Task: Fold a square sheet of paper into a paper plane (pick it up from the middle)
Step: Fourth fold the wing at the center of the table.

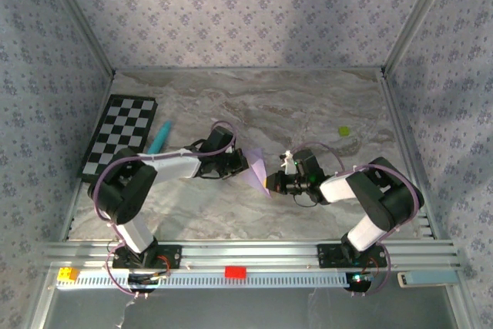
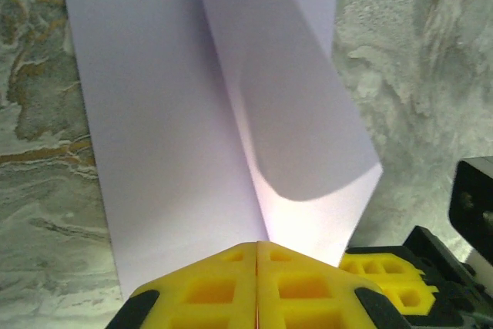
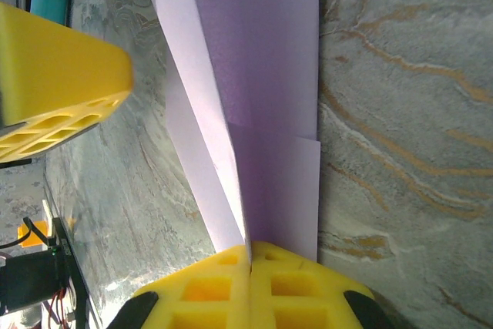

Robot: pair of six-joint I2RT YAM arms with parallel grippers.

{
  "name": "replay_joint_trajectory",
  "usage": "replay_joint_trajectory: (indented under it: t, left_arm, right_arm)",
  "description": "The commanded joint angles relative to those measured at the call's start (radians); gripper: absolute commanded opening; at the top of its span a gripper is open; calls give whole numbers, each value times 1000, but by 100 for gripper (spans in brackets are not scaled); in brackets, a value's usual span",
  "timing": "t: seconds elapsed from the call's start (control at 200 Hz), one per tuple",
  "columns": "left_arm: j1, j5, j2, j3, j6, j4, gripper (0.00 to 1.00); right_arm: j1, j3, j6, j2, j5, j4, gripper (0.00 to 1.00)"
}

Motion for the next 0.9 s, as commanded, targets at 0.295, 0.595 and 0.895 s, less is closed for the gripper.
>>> replay_joint_trajectory:
  t: [0.295,0.595,0.895]
  left_arm:
    - [-5,50,-9,-29,-8,132,7]
    - [-12,93,56,-6,-35,197,7]
    - [-17,107,104,8,-60,239,7]
  right_arm:
    - [3,2,8,54,49,-88,0]
    - [-1,5,10,66,45,-89,0]
    - [-7,6,10,70,39,-95,0]
